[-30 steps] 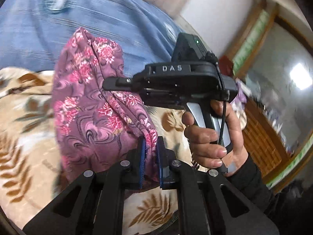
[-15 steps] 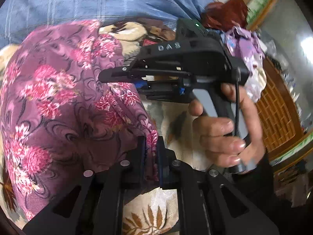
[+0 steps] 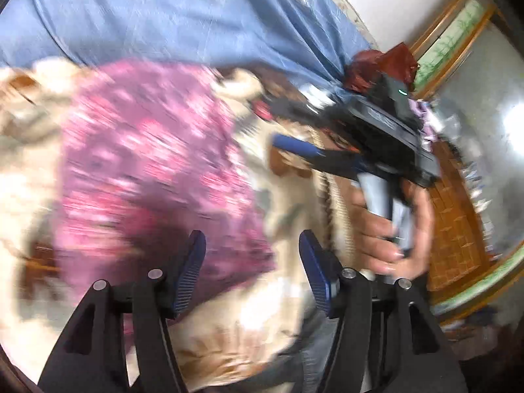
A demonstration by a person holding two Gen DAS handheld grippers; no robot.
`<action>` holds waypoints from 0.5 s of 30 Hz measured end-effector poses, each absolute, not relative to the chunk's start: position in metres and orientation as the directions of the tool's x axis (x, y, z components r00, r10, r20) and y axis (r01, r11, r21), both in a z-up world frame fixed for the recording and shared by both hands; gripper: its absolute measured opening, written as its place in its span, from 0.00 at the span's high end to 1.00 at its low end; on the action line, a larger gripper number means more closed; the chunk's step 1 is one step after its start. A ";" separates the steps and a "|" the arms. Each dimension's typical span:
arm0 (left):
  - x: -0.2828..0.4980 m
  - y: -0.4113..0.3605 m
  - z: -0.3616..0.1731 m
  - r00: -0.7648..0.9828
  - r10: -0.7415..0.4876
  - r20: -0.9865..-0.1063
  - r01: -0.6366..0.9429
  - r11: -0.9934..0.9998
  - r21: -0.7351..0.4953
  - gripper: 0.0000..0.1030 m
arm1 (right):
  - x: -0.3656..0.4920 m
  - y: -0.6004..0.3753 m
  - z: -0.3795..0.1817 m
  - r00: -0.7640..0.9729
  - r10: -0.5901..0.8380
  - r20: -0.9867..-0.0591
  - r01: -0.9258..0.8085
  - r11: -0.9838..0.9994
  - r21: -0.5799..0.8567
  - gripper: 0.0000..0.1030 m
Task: Fold small clothes
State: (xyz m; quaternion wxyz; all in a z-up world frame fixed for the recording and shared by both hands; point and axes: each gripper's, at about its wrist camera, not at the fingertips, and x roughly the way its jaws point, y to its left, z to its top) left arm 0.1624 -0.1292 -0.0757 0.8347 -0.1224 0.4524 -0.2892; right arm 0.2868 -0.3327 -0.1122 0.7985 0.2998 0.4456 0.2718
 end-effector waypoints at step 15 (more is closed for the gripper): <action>0.163 -0.102 -0.128 0.421 -0.398 -0.815 0.268 0.913 -0.307 0.42 | 0.261 -0.295 -0.158 0.371 0.496 -0.785 -0.137 0.865 0.482 0.94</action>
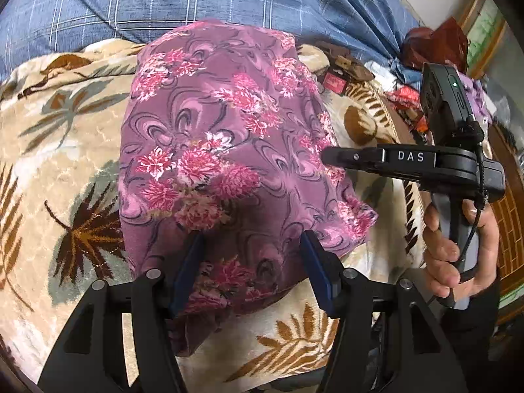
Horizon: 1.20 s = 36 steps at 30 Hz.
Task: Fold small clothes
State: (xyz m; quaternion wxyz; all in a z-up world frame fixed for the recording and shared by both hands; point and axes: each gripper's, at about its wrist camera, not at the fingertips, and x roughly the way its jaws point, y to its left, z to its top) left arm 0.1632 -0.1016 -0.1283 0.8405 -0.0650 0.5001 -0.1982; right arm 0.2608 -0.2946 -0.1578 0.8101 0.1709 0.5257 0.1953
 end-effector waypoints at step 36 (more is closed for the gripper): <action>0.366 0.004 -0.171 0.322 -0.713 -0.622 0.003 0.658 -0.753 0.29 | 0.384 -0.323 -0.181 0.363 0.651 -0.666 -0.029 0.723 0.690 0.22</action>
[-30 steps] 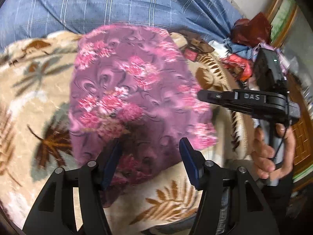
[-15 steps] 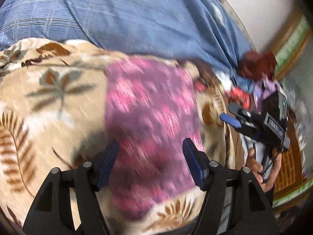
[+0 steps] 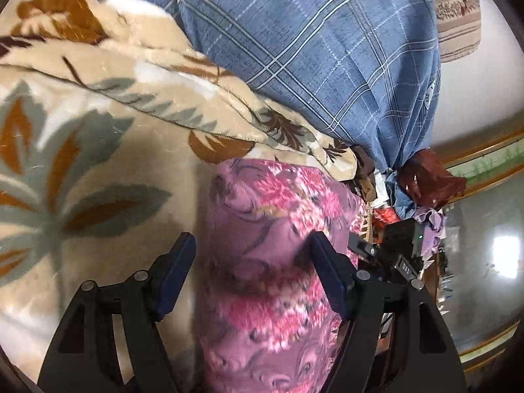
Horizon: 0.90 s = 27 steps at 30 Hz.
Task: Fold small clothes
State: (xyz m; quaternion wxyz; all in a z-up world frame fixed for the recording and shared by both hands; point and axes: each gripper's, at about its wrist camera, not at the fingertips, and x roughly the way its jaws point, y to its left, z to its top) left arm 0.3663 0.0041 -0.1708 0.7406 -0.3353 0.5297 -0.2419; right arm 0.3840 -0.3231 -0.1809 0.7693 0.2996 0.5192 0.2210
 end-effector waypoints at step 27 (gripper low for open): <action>0.327 0.062 -0.112 0.462 -0.602 -0.651 0.020 0.741 -0.671 0.33 | 0.373 -0.322 -0.150 0.462 0.664 -0.588 -0.082 0.693 0.717 0.44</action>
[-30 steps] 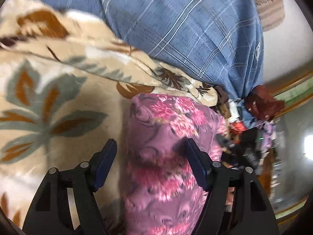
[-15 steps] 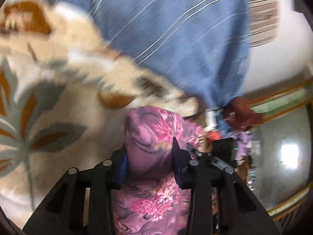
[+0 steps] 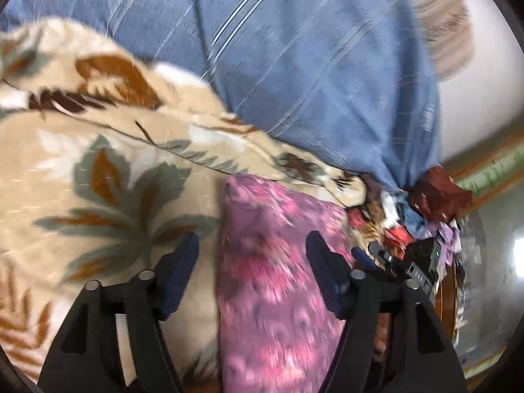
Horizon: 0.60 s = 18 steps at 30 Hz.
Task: Fold small clothes
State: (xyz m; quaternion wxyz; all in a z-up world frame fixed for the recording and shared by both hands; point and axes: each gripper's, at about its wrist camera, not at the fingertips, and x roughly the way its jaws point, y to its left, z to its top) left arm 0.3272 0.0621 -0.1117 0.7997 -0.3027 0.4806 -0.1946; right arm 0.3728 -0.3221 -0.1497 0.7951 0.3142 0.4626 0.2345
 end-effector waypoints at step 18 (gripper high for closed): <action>0.274 0.022 -0.170 0.366 -0.686 -0.629 0.062 0.692 -0.719 0.32 | 0.299 -0.297 -0.158 0.468 0.537 -0.702 -0.043 0.807 0.589 0.42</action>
